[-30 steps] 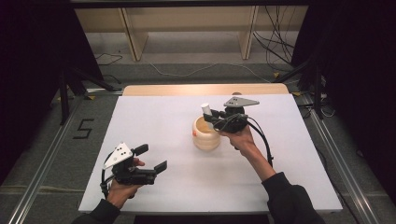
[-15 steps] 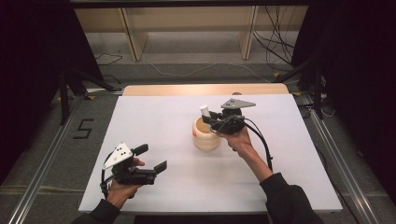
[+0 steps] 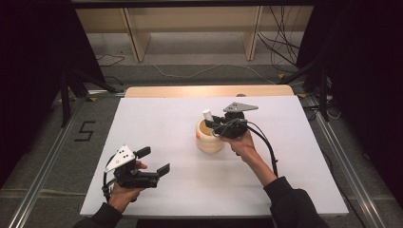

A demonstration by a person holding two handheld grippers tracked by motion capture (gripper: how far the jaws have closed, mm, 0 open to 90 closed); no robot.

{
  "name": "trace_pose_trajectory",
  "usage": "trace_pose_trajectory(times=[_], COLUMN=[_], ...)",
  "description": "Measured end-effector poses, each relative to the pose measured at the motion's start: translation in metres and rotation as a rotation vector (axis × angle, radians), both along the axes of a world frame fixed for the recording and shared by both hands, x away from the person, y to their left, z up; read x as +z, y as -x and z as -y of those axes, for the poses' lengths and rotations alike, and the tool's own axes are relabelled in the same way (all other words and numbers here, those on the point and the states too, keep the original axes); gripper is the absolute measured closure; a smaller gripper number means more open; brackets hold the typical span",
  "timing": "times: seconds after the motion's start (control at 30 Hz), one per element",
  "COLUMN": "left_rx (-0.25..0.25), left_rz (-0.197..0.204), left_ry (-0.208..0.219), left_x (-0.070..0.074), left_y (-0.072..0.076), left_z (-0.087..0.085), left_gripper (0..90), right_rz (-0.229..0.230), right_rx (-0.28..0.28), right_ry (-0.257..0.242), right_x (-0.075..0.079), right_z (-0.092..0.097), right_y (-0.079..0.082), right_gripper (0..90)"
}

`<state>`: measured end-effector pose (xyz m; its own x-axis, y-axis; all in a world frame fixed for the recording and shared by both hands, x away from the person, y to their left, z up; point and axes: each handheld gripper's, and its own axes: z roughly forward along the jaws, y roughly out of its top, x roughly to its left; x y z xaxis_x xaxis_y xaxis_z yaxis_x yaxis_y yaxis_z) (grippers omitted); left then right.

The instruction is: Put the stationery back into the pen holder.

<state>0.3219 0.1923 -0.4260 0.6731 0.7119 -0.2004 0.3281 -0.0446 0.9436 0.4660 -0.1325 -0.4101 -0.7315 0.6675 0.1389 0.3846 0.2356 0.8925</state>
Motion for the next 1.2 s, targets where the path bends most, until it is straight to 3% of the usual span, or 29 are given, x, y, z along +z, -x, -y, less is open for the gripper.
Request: trace_pose_trajectory(times=[0.27,0.57,0.67,0.73,0.9,1.2], left_rx=[-0.001,0.0,0.001,0.0,0.001,-0.001], left_rz=[-0.001,-0.001,0.0,0.001,0.003,-0.005], left_ry=[-0.001,0.002,0.003,0.004,0.006,0.01], left_x=[0.0,0.0,0.0,0.0,0.001,0.0], left_y=[0.0,0.0,0.0,0.0,0.0,0.0], left_z=[0.0,0.0,0.0,-0.001,-0.001,-0.001], left_gripper=[0.4,0.4,0.4,0.4,0.4,0.4], right_rz=[0.0,-0.03,-0.071,-0.068,-0.034,-0.018], right_rx=[-0.007,-0.024,-0.033,-0.033,-0.037,-0.039], right_ry=[0.024,0.053,0.037,0.03,-0.015,-0.065], right_x=[-0.004,-0.012,-0.011,-0.006,0.009,0.025], right_z=[-0.002,-0.001,0.0,0.0,0.008,0.023], right_y=[0.0,-0.001,-0.001,0.0,0.004,0.016], right_gripper=[68.2,67.1,50.7,41.2,34.3,29.9])
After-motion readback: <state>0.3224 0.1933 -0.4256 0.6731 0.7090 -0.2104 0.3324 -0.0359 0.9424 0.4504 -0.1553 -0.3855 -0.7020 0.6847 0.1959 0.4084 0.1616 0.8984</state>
